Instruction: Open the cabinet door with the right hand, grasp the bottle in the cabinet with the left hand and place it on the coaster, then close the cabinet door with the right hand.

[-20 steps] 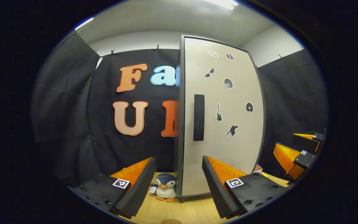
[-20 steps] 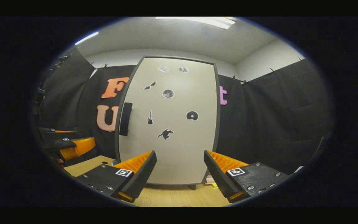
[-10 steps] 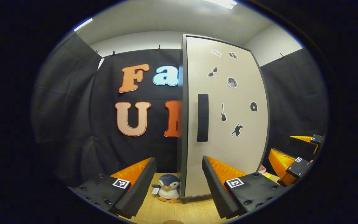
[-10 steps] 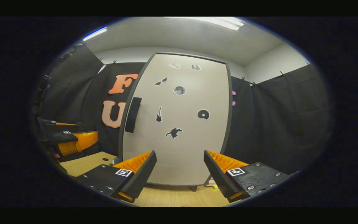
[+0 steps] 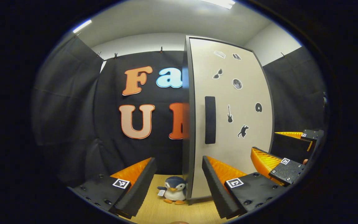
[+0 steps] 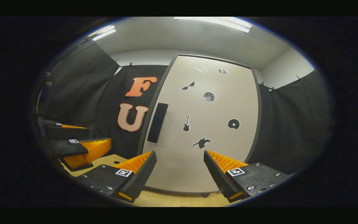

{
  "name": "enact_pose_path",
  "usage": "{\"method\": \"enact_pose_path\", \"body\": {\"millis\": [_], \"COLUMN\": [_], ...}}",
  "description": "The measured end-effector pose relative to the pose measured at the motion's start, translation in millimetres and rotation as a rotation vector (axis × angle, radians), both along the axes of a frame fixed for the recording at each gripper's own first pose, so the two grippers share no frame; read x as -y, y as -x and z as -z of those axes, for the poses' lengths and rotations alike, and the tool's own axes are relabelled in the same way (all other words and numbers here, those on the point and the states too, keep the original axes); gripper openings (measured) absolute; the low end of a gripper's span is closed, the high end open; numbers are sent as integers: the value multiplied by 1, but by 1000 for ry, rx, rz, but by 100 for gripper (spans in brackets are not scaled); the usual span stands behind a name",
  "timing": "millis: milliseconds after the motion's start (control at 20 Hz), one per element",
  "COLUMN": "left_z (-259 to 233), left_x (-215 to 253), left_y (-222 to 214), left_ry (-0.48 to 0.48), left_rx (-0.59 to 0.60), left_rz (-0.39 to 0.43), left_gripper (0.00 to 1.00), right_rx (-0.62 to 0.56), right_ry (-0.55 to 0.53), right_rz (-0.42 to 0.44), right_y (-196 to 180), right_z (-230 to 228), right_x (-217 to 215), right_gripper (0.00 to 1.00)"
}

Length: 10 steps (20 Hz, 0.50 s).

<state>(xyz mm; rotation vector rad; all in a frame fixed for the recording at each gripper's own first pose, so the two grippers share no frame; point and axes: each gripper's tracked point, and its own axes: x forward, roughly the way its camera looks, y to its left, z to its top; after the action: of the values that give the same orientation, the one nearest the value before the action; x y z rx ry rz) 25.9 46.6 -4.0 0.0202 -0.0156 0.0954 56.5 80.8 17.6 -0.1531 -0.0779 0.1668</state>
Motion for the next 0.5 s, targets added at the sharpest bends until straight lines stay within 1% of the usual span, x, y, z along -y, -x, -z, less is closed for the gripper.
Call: {"method": "enact_pose_path", "body": {"millis": [50, 150, 200, 300, 350, 500], "left_z": [-1, -1, -2, -3, -3, -2], "left_x": [-6, -16, -20, -28, -32, -39], "left_y": [0, 0, 0, 1, 0, -4], "left_ry": [-1, -3, -4, -3, -4, -14], "left_rx": [1, -1, -1, -4, -6, -11], "left_rz": [-9, -24, -29, -37, -38, -39], "left_gripper": [96, 96, 99, 99, 96, 96], "right_rx": [2, -8, -18, -52, -63, -78], "right_ry": [0, -13, -31, -82, -107, -142], "right_rz": [-8, -25, -39, -70, -80, -79], "right_y": [-6, -19, -27, -40, -48, -68], "right_z": [-3, -3, -2, 2, 2, 3], "right_x": [-9, -26, -35, -51, -58, -68], "right_gripper": [95, 95, 96, 94, 95, 95]}}
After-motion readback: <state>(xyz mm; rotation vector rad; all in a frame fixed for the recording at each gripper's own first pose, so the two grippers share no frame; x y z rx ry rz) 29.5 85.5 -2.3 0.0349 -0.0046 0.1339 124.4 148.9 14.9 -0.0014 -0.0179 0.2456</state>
